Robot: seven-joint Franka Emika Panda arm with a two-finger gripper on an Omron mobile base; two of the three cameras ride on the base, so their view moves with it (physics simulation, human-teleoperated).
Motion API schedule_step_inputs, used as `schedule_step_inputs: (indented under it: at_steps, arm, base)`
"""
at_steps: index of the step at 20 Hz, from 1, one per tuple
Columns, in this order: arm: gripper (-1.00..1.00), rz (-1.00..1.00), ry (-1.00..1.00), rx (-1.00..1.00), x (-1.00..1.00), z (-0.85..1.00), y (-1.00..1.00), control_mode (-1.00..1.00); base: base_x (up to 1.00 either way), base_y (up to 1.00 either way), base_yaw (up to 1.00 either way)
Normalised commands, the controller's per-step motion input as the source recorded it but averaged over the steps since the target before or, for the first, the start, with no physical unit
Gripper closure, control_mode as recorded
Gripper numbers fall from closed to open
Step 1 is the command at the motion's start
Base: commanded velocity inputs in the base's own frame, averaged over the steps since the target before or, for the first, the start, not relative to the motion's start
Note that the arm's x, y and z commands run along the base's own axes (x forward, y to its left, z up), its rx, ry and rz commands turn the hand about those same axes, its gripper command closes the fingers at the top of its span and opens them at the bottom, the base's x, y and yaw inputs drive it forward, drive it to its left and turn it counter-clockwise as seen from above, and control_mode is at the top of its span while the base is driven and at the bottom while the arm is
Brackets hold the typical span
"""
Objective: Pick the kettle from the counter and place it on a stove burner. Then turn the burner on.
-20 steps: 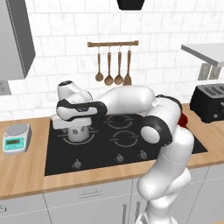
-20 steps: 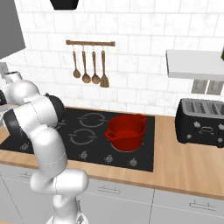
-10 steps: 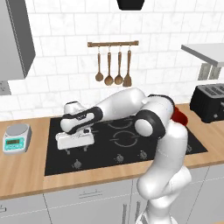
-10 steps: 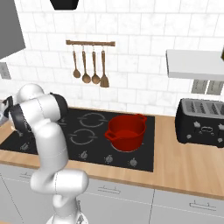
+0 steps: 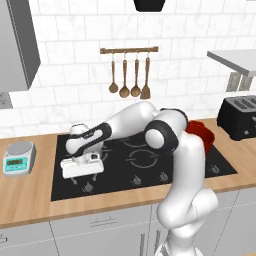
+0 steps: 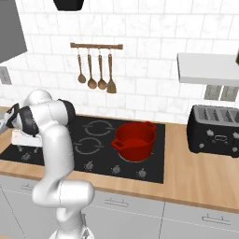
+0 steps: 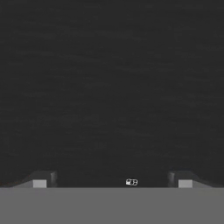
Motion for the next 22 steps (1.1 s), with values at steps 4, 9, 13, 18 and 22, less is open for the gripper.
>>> schedule_step_inputs:
  at_steps: [4,9,13,18,22]
  arm:
    - [-1.0,-0.1,0.01,-0.01,-0.06,-0.05,0.0,-1.0]
    - [-1.0,-0.03,-0.02,0.0,-0.53,0.0,-0.02,-1.0]
    - [-1.0,-0.03,-0.01,0.0,-0.37,0.0,-0.2,-1.0]
    - [-1.0,-0.08,-0.05,0.0,-0.02,0.0,-0.2,-1.0]
    - [-1.0,0.0,0.0,0.0,-0.18,0.0,0.0,-1.0]
  base:
    - [0.0,0.0,0.0]
    - [0.0,0.0,0.0]
    - [0.0,0.0,0.0]
    - [0.0,0.0,0.0]
    - [0.0,0.0,0.0]
